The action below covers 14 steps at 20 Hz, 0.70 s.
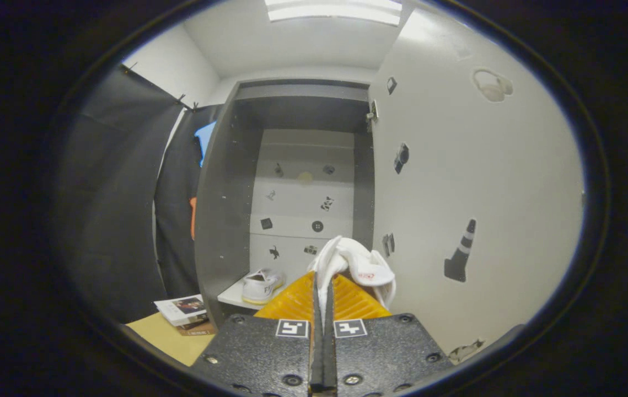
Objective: Open the shoe cabinet door, grab the shoes and put them into the shoe cabinet, then close the shoe cabinet door.
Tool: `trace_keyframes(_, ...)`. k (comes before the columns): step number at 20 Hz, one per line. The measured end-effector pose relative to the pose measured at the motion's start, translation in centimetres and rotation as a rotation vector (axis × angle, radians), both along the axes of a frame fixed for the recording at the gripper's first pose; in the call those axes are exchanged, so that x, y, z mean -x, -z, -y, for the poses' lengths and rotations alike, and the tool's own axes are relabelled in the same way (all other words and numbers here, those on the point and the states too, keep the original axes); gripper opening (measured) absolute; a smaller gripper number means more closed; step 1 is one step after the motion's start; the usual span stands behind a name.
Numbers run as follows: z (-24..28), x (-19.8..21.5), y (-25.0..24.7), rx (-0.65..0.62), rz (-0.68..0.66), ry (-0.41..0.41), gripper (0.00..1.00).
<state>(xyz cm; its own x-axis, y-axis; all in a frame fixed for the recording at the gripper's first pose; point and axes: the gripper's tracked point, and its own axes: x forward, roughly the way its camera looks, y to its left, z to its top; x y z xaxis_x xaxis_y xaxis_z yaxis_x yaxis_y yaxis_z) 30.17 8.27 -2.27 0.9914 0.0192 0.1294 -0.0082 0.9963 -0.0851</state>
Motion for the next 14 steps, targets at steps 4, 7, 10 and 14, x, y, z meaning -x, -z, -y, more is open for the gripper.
trace_keyframes(4,-2.0,-4.2,-0.7,-0.017,-0.031,-0.013,0.04)
trace_keyframes(7,-3.2,-8.5,-0.1,-0.027,-0.080,-0.020,0.04)
trace_keyframes(10,-4.1,-13.6,0.7,-0.021,-0.117,-0.003,0.04)
trace_keyframes(14,-4.6,-19.2,1.9,-0.020,-0.175,0.023,0.04)
